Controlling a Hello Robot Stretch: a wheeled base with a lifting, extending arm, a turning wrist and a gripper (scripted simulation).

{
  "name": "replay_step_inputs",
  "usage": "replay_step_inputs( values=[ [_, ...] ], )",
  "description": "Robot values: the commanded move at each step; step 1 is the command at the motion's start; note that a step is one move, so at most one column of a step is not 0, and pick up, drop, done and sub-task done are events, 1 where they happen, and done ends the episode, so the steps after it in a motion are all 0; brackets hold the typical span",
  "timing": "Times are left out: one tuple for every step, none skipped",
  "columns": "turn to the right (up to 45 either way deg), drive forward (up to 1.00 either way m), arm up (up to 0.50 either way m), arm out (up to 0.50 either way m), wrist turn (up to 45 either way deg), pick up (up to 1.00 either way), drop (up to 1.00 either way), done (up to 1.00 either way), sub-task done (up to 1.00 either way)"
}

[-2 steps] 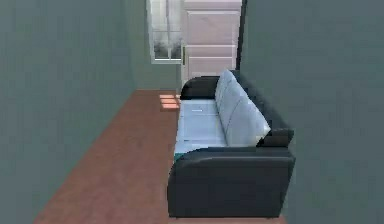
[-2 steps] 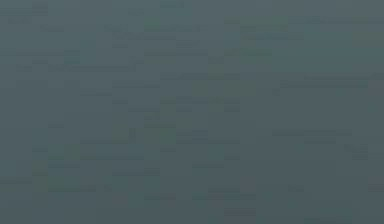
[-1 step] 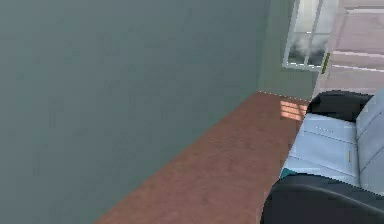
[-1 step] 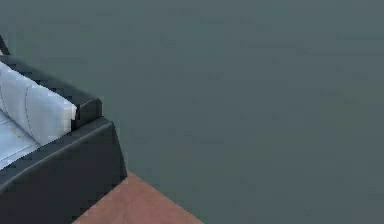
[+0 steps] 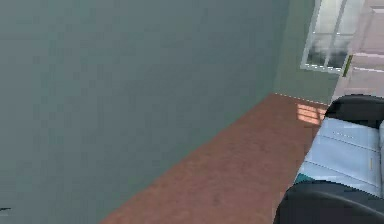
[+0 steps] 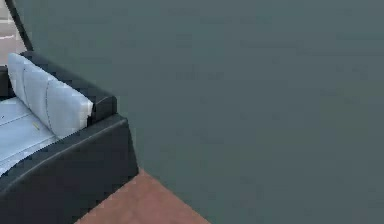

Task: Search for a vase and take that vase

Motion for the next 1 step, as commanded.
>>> replay_step_inputs(
  values=[
    [0.0,0.95,0.0,0.0,0.0,0.0,0.0,0.0,0.0]
  ],
)
